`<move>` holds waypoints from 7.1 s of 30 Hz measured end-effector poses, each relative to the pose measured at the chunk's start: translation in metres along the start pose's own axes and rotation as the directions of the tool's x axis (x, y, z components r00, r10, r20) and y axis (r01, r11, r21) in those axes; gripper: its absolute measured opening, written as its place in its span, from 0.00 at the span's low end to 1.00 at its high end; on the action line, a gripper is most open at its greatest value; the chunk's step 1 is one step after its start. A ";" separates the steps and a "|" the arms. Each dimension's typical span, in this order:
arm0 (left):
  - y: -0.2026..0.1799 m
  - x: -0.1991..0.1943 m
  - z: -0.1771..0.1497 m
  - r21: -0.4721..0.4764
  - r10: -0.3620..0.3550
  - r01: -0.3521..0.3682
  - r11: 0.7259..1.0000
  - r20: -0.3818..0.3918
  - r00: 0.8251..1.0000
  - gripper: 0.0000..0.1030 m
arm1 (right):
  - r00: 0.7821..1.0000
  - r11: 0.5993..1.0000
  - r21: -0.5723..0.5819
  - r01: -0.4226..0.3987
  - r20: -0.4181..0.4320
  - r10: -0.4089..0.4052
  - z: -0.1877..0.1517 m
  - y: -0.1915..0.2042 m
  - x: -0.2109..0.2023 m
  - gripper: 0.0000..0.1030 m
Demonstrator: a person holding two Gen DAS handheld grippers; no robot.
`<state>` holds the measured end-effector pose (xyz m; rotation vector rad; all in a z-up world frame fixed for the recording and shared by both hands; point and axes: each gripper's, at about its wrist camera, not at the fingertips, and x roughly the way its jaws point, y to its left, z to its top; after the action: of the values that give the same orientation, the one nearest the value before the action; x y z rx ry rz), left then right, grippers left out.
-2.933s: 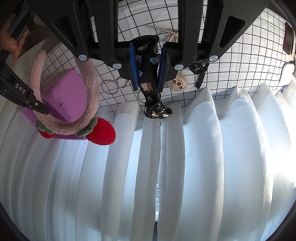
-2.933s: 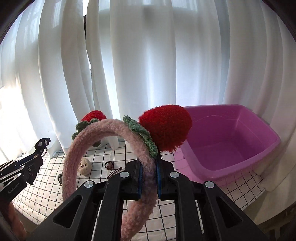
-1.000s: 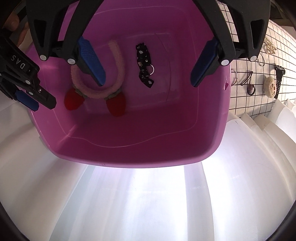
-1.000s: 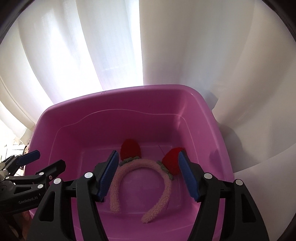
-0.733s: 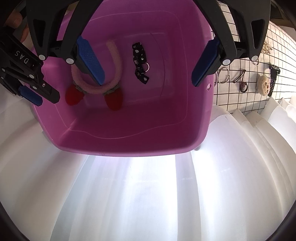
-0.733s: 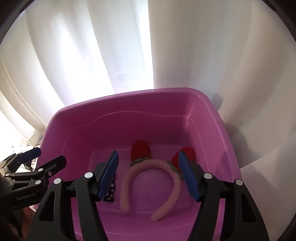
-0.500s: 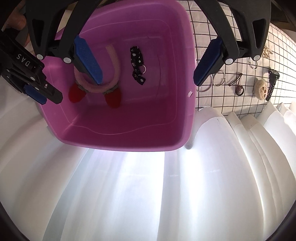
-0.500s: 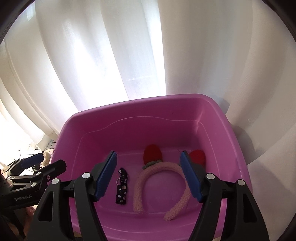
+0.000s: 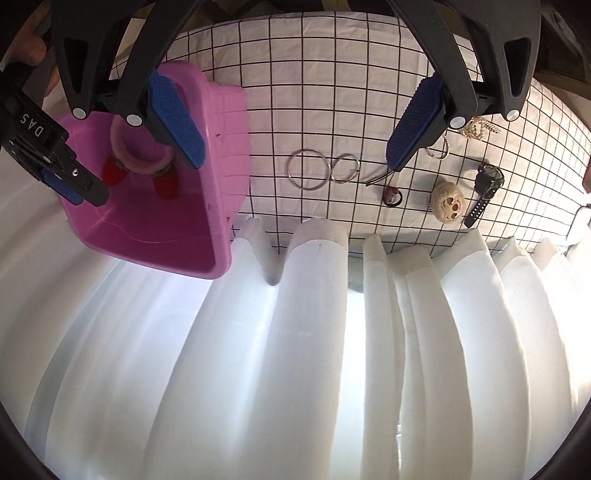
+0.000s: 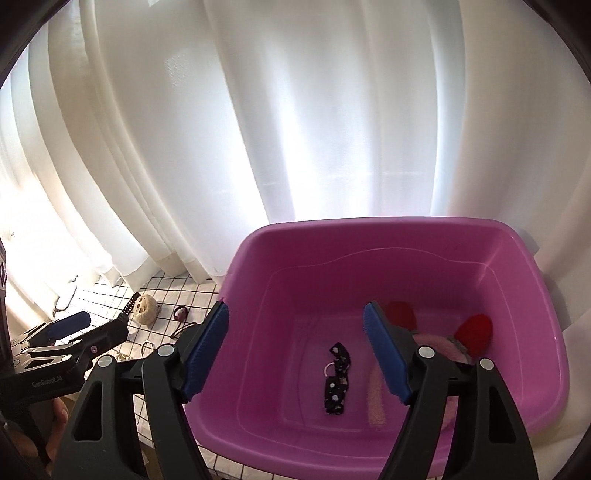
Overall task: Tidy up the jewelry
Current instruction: 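Move both tools back over the remaining jewelry on the table, then grasp the pearl hair claw with left tool while right tool grasps silver bangle, then lift and carry the pearl claw and bangle over the pink tub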
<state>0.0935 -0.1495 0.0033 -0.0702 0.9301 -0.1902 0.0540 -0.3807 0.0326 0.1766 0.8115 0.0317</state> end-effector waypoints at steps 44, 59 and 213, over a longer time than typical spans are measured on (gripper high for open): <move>0.281 0.026 -0.058 -0.057 0.122 -0.132 0.990 -0.153 0.981 0.94 | 0.984 0.986 0.088 0.140 -0.124 -0.128 -0.102 0.200 0.068 0.70; 0.276 0.069 -0.118 -0.178 0.191 -0.233 0.956 -0.226 0.955 0.94 | 0.972 0.993 0.039 0.110 -0.213 -0.099 -0.127 0.155 0.141 0.70; 0.258 -0.008 -0.025 0.097 0.030 -0.048 0.994 0.185 0.982 0.47 | 0.976 0.985 -0.006 0.170 0.140 -0.167 -0.058 0.245 0.082 0.67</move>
<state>0.1032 0.1060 -0.0423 0.0238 0.7364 -0.1908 0.0779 -0.1229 -0.0242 0.0914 0.6846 -0.1319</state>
